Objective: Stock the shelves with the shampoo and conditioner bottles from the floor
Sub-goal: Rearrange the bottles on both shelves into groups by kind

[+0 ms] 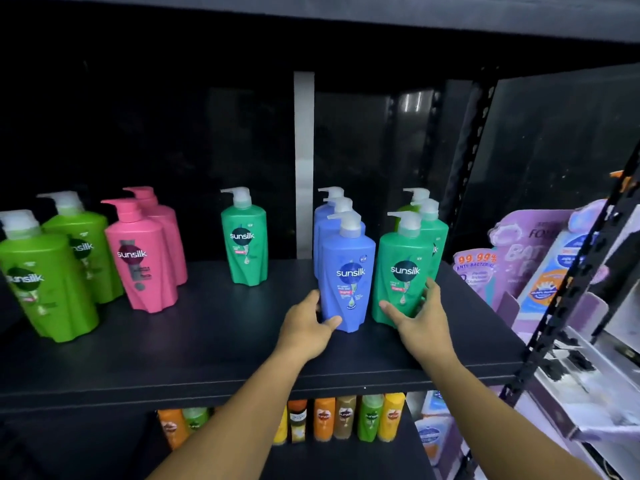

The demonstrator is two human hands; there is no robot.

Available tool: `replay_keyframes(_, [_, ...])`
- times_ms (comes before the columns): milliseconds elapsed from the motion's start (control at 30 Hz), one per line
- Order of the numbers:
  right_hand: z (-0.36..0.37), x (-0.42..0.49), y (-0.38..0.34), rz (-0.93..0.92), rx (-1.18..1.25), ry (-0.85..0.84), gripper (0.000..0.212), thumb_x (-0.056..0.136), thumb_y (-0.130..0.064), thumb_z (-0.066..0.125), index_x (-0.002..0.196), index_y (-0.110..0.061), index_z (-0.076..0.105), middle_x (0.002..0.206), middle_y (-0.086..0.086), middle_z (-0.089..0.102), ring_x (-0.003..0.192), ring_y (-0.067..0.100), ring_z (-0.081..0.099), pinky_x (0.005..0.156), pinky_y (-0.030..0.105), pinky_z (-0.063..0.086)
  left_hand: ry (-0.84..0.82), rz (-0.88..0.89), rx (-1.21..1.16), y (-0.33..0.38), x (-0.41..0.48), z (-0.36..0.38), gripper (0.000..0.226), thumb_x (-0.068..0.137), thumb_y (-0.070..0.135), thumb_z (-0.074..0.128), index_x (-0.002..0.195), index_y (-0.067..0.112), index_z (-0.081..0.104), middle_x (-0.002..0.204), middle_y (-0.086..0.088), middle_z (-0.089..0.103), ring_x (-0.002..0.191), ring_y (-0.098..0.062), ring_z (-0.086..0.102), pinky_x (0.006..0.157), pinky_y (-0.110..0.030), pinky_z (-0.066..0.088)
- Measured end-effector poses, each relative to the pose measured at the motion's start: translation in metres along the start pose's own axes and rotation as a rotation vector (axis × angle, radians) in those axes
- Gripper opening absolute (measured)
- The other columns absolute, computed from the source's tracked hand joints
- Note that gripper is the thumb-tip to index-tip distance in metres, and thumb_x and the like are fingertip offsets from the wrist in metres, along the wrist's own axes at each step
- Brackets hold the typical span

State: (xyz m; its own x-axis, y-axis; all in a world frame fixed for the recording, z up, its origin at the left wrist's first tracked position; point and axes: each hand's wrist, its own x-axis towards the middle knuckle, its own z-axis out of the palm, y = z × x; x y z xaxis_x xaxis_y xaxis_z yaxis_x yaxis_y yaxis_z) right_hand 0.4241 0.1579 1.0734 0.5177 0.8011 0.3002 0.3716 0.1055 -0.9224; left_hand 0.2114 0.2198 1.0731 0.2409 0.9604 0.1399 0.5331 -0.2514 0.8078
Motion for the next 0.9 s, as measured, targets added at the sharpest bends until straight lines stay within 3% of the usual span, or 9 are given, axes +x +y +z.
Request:
replay_keyframes(100, [0.0, 0.002, 0.003, -0.001, 0.008, 0.007, 0.077, 0.075, -0.027, 0.089, 0.132, -0.036, 0.038, 0.122, -0.017, 0.063, 0.109, -0.001, 0.063, 0.101, 0.036, 0.052, 0.038, -0.023, 0.075, 0.001, 0.001, 0.006, 0.033, 0.09, 0.033, 0.071, 0.12, 0.034, 0.058, 0.119, 0.011, 0.068, 0.115, -0.015, 0.061, 0.093, -0.034, 0.05])
replay_keyframes(200, [-0.003, 0.004, 0.005, -0.004, 0.04, 0.001, 0.08, 0.073, -0.026, 0.09, 0.131, -0.038, 0.037, 0.124, -0.011, 0.063, 0.111, 0.006, 0.064, 0.1, 0.038, 0.053, 0.061, -0.038, 0.156, 0.002, -0.001, 0.009, 0.03, 0.092, 0.039, 0.067, 0.118, 0.038, 0.052, 0.122, 0.007, 0.064, 0.116, -0.018, 0.059, 0.094, -0.042, 0.052])
replay_keyframes(400, [-0.011, 0.005, 0.008, -0.003, 0.077, -0.05, 0.081, 0.067, -0.026, 0.093, 0.127, -0.038, 0.04, 0.122, -0.012, 0.064, 0.11, 0.006, 0.065, 0.099, 0.042, 0.055, 0.093, -0.059, 0.28, 0.004, 0.0, 0.016, 0.027, 0.096, 0.046, 0.06, 0.116, 0.034, 0.046, 0.116, 0.0, 0.057, 0.11, -0.023, 0.058, 0.09, -0.048, 0.054])
replay_keyframes(667, [-0.017, 0.0, 0.007, -0.038, 0.069, -0.119, 0.071, 0.056, -0.033, 0.088, 0.115, -0.04, 0.049, 0.114, -0.007, 0.065, 0.105, 0.013, 0.066, 0.092, 0.048, 0.056, 0.096, -0.055, 0.301, 0.006, -0.001, 0.015, 0.032, 0.096, 0.048, 0.06, 0.121, 0.034, 0.045, 0.117, -0.001, 0.057, 0.11, -0.024, 0.059, 0.09, -0.045, 0.053])
replay_keyframes(800, [-0.02, -0.007, 0.003, -0.104, 0.043, -0.173, 0.069, 0.062, -0.025, 0.091, 0.117, -0.037, 0.051, 0.115, -0.008, 0.066, 0.106, 0.009, 0.066, 0.094, 0.043, 0.056, 0.072, -0.021, 0.224, 0.002, -0.002, 0.012, 0.038, 0.094, 0.049, 0.063, 0.126, 0.038, 0.045, 0.118, 0.008, 0.061, 0.115, -0.017, 0.055, 0.092, -0.041, 0.051])
replay_keyframes(900, [-0.019, -0.014, -0.001, -0.172, -0.003, -0.223, 0.069, 0.068, -0.029, 0.092, 0.122, -0.033, 0.049, 0.118, -0.011, 0.064, 0.109, 0.002, 0.063, 0.095, 0.03, 0.053, 0.099, 0.01, 0.097, 0.001, -0.005, 0.009, 0.045, 0.091, 0.045, 0.069, 0.129, 0.039, 0.046, 0.113, 0.015, 0.063, 0.112, -0.01, 0.056, 0.094, -0.038, 0.05])
